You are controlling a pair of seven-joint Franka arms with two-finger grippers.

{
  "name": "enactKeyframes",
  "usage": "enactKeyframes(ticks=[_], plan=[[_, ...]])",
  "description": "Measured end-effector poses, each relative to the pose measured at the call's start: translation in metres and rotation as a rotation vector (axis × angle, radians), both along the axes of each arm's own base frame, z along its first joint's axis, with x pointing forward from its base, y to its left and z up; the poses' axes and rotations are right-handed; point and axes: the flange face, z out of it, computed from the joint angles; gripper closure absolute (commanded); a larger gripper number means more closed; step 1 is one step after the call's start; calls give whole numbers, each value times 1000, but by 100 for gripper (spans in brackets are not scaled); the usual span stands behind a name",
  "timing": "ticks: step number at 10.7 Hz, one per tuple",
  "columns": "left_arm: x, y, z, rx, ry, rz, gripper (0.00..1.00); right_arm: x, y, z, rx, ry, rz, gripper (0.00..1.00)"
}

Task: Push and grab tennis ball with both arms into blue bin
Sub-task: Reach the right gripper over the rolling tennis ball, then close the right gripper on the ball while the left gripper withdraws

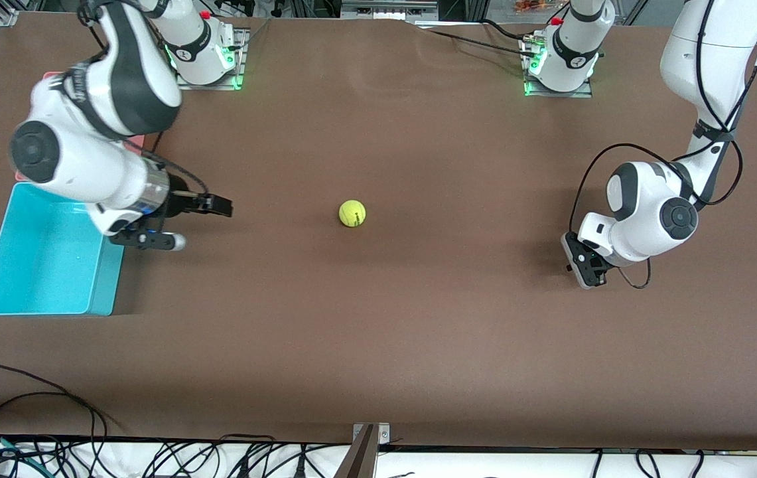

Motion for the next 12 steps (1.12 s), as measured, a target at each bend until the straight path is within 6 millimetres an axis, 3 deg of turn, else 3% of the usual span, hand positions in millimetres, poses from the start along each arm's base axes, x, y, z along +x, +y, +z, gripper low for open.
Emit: enactKeyframes(ticks=[2,5,8,10,12], plan=[[0,5,0,4,1,8,78,-13,40,-23,6,-60,-1,0],[0,21,-1,17,1,31,0,-38,87,-61,22,-113,-39,0],[5,49,17,35,-31,73,0,-54,134,-95,30,-139,-7,0],[5,79,44,55,-69,119,0,-59,155,-116,36,-160,11,0],[-10,109,78,64,-103,172,0,-67,179,-135,26,-173,63,0]])
